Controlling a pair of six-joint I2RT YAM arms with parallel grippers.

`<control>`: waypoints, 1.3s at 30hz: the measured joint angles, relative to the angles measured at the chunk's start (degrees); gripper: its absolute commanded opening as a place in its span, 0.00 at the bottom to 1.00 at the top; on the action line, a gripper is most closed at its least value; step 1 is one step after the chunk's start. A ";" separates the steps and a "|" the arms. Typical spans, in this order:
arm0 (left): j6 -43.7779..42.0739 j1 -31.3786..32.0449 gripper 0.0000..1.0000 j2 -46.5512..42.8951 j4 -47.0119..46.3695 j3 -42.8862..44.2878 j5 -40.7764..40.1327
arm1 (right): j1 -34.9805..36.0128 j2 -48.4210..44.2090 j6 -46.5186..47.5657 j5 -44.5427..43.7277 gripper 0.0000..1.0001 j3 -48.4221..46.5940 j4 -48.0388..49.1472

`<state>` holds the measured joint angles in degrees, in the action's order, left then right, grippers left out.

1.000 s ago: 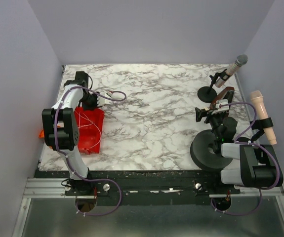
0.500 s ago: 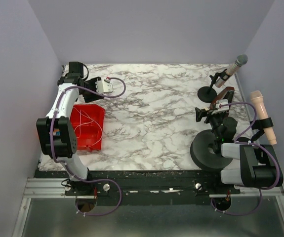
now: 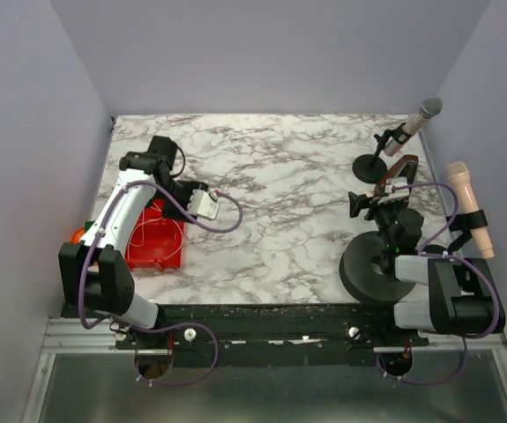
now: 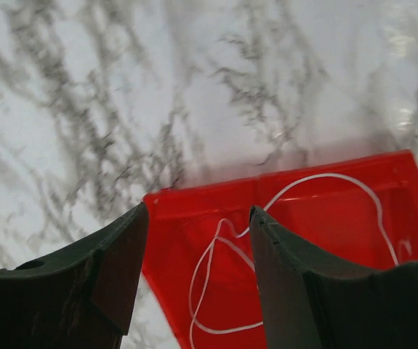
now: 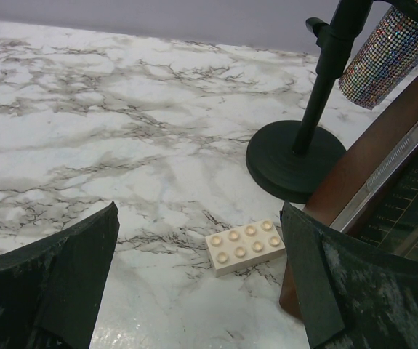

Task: Wrap the cables

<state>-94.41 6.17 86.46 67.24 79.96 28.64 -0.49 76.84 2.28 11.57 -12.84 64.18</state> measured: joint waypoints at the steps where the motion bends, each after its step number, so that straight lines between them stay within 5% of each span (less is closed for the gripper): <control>1: -1.53 1.73 0.66 -0.57 1.14 -2.36 -1.20 | 0.00 0.00 -0.04 0.00 1.00 0.00 0.00; 10: -8.83 3.93 0.61 2.93 4.66 -8.00 -12.13 | 0.00 0.00 -0.15 -0.04 1.00 0.00 0.00; 18: -8.74 3.98 0.35 4.66 -1.42 -13.11 -14.91 | 0.00 0.00 -0.20 -0.09 1.00 0.00 0.00; 23: -7.80 3.98 0.00 4.96 -3.26 -13.07 -14.93 | 0.00 0.00 -0.22 -0.11 1.00 0.02 0.00; 32: -6.12 3.98 0.00 4.02 -5.40 -13.09 -14.71 | 0.00 0.00 -0.26 -0.11 0.99 0.00 0.02; 39: 13.97 3.98 0.00 0.35 -9.27 -1.27 -10.84 | 0.00 -4.81 0.76 2.10 0.99 -5.27 -12.76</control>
<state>-80.44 10.15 86.80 57.98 78.70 17.80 -0.49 72.03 3.05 13.67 -18.11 51.42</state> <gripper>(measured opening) 0.007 0.988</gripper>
